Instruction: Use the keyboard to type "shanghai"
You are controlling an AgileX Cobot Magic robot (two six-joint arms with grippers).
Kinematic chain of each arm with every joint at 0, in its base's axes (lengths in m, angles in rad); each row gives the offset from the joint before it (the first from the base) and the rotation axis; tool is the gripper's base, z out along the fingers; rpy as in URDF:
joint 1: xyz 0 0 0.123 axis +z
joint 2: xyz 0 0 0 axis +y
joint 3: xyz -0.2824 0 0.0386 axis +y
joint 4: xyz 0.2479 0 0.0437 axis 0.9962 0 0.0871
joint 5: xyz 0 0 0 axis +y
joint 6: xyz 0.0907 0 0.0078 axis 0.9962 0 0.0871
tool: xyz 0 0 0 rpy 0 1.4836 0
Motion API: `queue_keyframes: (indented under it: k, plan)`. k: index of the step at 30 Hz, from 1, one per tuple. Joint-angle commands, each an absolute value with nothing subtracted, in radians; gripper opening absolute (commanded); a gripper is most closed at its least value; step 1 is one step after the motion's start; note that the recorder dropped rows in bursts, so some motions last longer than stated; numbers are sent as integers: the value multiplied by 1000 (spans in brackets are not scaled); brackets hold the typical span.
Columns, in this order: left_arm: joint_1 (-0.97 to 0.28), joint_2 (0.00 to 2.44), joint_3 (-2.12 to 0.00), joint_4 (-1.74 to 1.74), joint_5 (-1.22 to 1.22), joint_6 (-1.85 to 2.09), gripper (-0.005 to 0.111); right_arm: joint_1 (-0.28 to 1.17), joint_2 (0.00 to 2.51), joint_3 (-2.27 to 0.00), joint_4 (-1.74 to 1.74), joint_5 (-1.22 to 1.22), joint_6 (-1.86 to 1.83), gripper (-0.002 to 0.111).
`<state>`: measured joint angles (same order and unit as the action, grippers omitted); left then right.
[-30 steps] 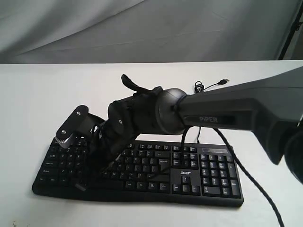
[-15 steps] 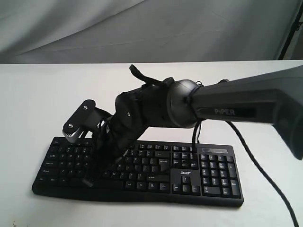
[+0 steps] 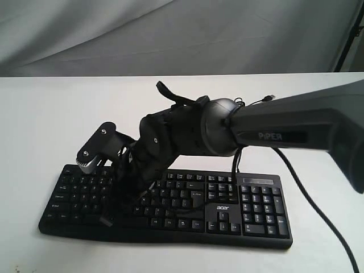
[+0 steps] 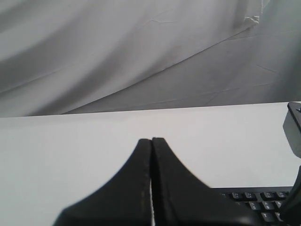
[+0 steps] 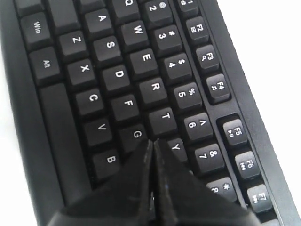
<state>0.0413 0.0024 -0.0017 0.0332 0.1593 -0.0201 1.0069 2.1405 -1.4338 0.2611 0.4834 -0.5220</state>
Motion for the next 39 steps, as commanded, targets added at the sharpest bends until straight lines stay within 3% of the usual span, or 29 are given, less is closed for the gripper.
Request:
queue_keyframes:
  k: [1,13,28,39]
  plan:
    - [35,0,0,33,153,-23,0,1001,2145,-1427,272,472,-522,0]
    - [35,0,0,33,153,-23,0,1001,2157,-1436,279,476,-522,0]
    - [35,0,0,33,153,-23,0,1061,2345,-1848,269,647,-553,0]
    - [35,0,0,33,153,-23,0,1083,2399,-1930,285,690,-571,0]
